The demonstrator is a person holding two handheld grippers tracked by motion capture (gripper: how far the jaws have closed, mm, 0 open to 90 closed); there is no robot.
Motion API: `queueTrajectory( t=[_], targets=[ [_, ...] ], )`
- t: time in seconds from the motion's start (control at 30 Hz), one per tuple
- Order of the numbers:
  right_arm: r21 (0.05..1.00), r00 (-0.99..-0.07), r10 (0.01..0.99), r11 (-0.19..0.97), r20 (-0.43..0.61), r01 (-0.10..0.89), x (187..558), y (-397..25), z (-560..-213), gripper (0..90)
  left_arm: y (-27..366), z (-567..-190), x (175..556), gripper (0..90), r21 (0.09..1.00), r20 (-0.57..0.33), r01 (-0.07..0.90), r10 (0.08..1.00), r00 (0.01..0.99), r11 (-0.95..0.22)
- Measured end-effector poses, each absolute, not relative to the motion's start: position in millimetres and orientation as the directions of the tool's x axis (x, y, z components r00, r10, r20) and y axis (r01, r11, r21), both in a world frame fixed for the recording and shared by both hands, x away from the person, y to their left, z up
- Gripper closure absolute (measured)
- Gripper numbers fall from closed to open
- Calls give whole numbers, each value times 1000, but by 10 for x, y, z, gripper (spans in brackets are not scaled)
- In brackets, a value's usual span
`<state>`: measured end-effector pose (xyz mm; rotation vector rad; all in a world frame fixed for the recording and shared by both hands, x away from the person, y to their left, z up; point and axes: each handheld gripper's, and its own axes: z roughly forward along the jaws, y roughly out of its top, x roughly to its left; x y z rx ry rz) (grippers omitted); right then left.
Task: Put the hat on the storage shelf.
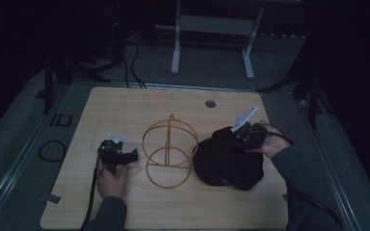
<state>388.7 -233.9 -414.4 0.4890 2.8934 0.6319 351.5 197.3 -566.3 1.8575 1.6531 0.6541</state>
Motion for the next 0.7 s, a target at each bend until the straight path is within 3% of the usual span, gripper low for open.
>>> queueTrajectory(
  t=[0.7],
  targets=[
    [507,-937,346,818,-57,271,3881,-2394,-3988,865,1974,-5662,3514,60,690,-7,719,993,121,-82]
  ],
)
